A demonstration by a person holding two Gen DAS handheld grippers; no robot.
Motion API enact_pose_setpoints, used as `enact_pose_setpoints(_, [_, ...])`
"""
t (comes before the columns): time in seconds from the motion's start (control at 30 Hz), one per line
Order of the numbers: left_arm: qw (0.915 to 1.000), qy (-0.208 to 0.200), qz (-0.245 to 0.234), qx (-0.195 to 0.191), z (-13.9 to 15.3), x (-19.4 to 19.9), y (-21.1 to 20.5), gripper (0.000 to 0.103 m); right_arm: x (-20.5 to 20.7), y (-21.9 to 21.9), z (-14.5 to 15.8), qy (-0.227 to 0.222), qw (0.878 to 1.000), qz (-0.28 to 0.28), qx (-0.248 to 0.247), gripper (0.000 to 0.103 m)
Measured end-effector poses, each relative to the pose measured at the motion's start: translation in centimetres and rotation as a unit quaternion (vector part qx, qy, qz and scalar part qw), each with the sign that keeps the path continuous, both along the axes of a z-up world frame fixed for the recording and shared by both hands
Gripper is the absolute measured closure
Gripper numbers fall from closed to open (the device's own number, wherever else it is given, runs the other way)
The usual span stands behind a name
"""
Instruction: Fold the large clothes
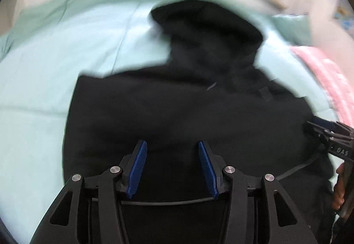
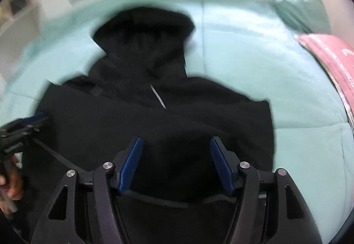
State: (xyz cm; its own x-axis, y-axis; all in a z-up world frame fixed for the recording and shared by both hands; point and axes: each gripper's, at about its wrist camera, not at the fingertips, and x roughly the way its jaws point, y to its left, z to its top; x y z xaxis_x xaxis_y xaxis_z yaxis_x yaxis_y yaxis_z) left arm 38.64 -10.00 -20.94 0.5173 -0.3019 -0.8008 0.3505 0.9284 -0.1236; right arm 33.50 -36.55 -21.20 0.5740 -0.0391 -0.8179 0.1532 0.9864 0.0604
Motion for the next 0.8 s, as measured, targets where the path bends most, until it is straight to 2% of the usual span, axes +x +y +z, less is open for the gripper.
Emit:
enact_pose_setpoints(0.03, [1.0000,0.005,0.003,-0.003,-0.5,0.3,0.1,0.053,0.6,-0.3,-1.5,0.019,1.000,-0.007,0.002,0.043])
enact_pose_setpoints(0.07, [0.9999,0.008,0.004,-0.011,-0.8,0.2,0.4,0.053,1.1,-0.8,-3.4,0.035,0.999,-0.010,0.021,0.043])
enact_pose_setpoints(0.17, [0.9999,0.007,-0.001,0.008,-0.9,0.3,0.1,0.053,0.8,-2.2,-4.7,0.021,0.998,-0.019,0.063,0.046])
enact_pose_setpoints(0.23, [0.9998,-0.007,0.001,0.018,0.2,-0.6,0.1,0.053,0.5,-2.1,-4.1,0.019,0.998,-0.017,0.063,0.046])
enact_pose_setpoints(0.33, [0.9994,-0.020,-0.022,-0.020,2.3,-3.3,1.6,0.053,-1.4,-2.9,-2.1,0.001,0.997,-0.009,0.080,0.046])
enact_pose_setpoints(0.4, [0.9978,-0.037,-0.037,-0.042,3.8,-5.7,2.5,0.053,-4.2,-3.1,0.1,-0.030,0.995,0.005,0.100,0.045])
enact_pose_setpoints(0.53, [0.9957,-0.059,-0.049,-0.052,5.0,-8.5,3.0,0.053,-7.7,-2.5,1.9,-0.056,0.997,0.012,0.055,0.040])
enact_pose_setpoints(0.6, [0.9976,-0.054,-0.035,-0.025,3.7,-8.6,2.5,0.053,-8.0,-2.2,1.2,-0.046,0.998,0.011,0.028,0.039])
enact_pose_setpoints(0.67, [0.9999,-0.006,-0.013,-0.007,0.6,-7.0,2.6,0.053,-7.9,-2.6,-1.2,-0.017,1.000,-0.004,0.003,0.039])
enact_pose_setpoints(0.7, [0.9999,0.008,-0.008,-0.013,-0.7,-6.5,2.8,0.053,-7.6,-3.0,-2.6,-0.001,1.000,-0.011,-0.011,0.038])
enact_pose_setpoints(0.73, [0.9997,0.004,-0.009,-0.021,-1.5,-6.1,2.9,0.053,-7.2,-3.5,-4.0,0.018,1.000,-0.013,-0.010,0.034])
enact_pose_setpoints(0.77, [0.9996,-0.003,-0.009,-0.026,-1.6,-6.2,3.0,0.053,-6.9,-4.2,-5.6,0.027,0.999,-0.010,0.019,0.033])
enact_pose_setpoints(0.8, [0.9996,-0.007,-0.007,-0.028,-1.5,-6.5,3.2,0.053,-7.0,-4.9,-6.4,0.017,0.998,-0.014,0.051,0.032])
